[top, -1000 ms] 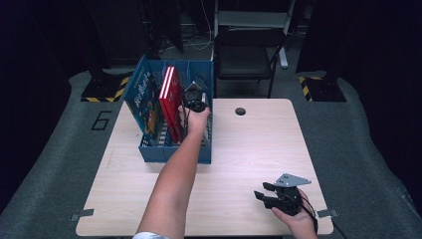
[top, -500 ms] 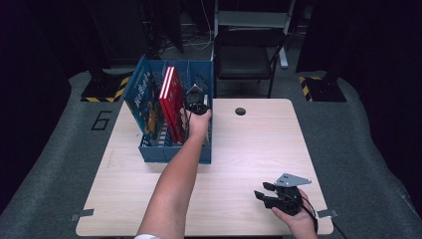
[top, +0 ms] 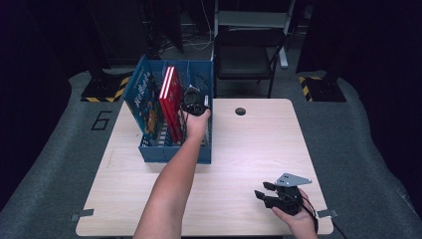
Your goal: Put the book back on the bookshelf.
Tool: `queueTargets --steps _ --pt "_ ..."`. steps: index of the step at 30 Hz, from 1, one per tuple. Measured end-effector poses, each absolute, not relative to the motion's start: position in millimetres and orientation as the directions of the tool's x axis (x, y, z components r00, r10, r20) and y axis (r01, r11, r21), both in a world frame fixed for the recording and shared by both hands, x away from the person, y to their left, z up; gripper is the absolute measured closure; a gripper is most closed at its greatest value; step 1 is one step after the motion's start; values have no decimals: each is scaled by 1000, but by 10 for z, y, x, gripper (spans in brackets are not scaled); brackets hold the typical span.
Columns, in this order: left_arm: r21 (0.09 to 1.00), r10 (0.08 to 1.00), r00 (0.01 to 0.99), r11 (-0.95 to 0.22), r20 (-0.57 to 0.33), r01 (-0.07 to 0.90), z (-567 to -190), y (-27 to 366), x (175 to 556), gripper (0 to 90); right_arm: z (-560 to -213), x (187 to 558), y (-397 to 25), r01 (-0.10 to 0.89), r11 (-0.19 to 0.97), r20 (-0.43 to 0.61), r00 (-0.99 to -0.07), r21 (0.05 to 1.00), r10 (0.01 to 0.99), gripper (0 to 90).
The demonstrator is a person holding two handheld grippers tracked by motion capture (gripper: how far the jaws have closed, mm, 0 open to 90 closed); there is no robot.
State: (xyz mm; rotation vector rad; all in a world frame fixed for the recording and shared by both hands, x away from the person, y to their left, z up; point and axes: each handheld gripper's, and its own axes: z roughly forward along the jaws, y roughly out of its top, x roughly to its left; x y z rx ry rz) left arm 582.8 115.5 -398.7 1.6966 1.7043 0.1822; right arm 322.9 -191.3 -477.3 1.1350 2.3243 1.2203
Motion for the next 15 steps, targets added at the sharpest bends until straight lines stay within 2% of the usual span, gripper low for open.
queueTargets --steps 3,15 --pt "560 917 132 112 -377 821 -3952 1184 5800 602 -4769 3230 -1920 517 338 109 -655 787 748 500" --pt "555 911 173 71 -374 829 -3927 1288 5642 595 -4777 3241 -1904 520 334 106 -646 786 756 498"
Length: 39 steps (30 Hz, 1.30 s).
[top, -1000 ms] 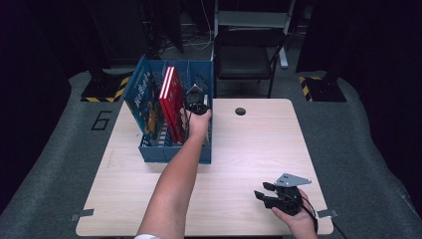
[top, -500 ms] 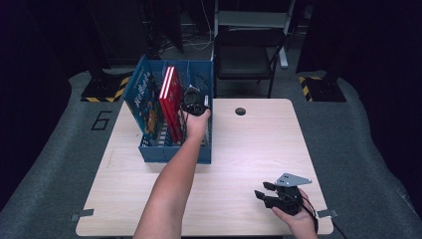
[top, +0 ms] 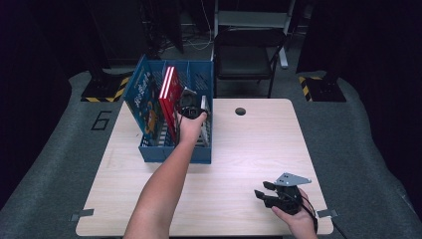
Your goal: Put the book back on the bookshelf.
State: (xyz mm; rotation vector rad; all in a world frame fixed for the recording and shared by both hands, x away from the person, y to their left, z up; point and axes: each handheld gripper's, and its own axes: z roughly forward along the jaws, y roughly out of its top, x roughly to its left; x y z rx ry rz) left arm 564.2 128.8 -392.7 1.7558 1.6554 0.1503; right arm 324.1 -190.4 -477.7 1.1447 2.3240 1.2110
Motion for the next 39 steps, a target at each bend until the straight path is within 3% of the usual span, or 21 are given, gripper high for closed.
queueTargets --steps 17,21,39 --pt "574 877 269 10 -399 819 -3842 1185 5503 600 -4790 3247 -1884 518 340 100 -647 785 756 495" --pt "590 894 293 -40 -339 807 -3831 1099 5491 593 -4795 3245 -1876 521 341 100 -646 782 757 494" --pt "574 898 254 -2 -359 819 -3834 1185 5511 565 -4795 3251 -1876 527 342 107 -648 778 754 493"
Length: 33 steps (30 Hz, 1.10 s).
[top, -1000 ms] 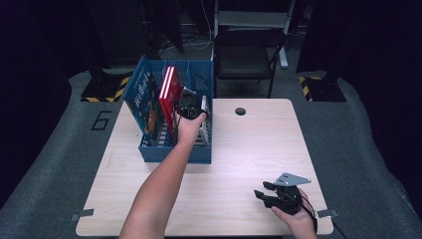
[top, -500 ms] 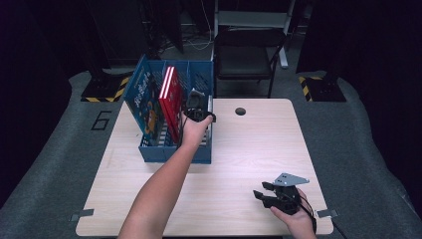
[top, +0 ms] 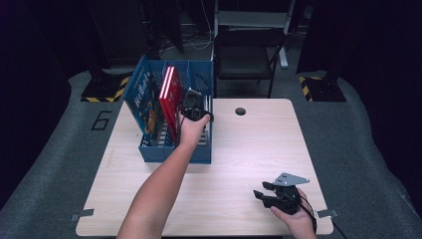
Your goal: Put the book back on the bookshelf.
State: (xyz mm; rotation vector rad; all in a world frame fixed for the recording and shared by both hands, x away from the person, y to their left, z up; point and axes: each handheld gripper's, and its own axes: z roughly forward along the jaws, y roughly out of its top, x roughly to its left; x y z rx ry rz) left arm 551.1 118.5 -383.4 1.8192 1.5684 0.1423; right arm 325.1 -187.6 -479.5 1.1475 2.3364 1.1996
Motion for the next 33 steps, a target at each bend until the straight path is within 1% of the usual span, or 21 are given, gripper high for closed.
queueTargets --steps 11,15,22,28,33 --pt "573 902 248 -1 -354 819 -3823 1219 5497 563 -4794 3251 -1878 525 341 107 -648 779 754 492" --pt "579 908 257 -20 -332 815 -3796 1234 5474 563 -4797 3253 -1883 520 344 100 -649 782 754 492" --pt "586 913 251 -17 -321 810 -3709 1279 5424 566 -4795 3249 -1872 524 341 103 -646 781 756 492" --pt "592 911 260 -22 -320 806 -3632 1341 5369 571 -4797 3255 -1868 526 339 105 -644 780 758 492" --pt "605 905 287 -41 -315 795 -3567 1376 5307 574 -4801 3259 -1869 526 347 102 -648 776 755 492"
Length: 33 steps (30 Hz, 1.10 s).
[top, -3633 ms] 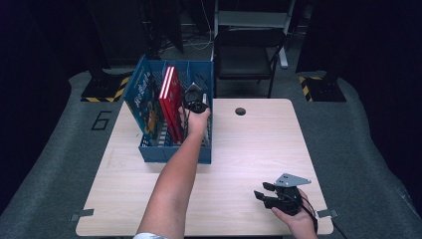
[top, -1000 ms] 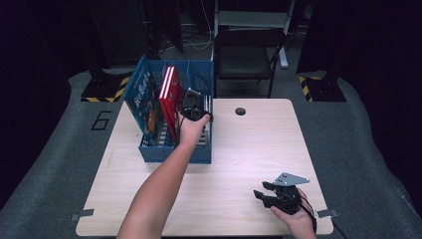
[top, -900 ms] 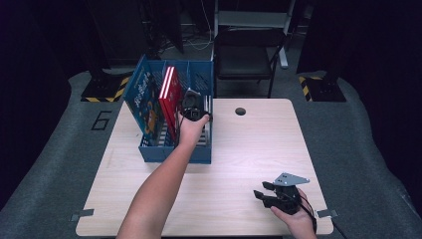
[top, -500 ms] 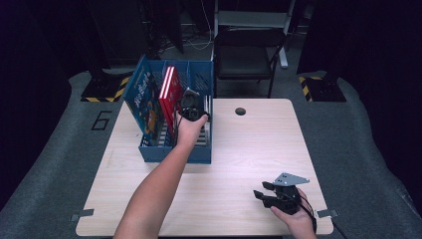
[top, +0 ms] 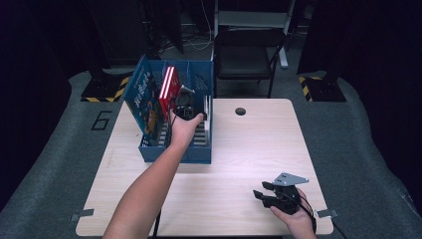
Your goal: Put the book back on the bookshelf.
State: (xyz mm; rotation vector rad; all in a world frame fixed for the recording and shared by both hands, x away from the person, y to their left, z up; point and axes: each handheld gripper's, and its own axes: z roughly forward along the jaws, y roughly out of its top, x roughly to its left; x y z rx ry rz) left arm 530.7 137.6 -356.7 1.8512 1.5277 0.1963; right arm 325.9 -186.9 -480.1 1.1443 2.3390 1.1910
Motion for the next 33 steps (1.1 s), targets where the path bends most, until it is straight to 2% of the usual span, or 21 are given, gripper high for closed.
queueTargets --steps 14,33 --pt "627 875 374 -110 -307 771 -3390 1463 5029 569 -4814 3272 -1891 524 347 94 -644 778 760 490" --pt "626 866 433 -196 -252 755 -3478 1690 4742 566 -4858 3322 -1920 541 346 94 -627 766 773 487"
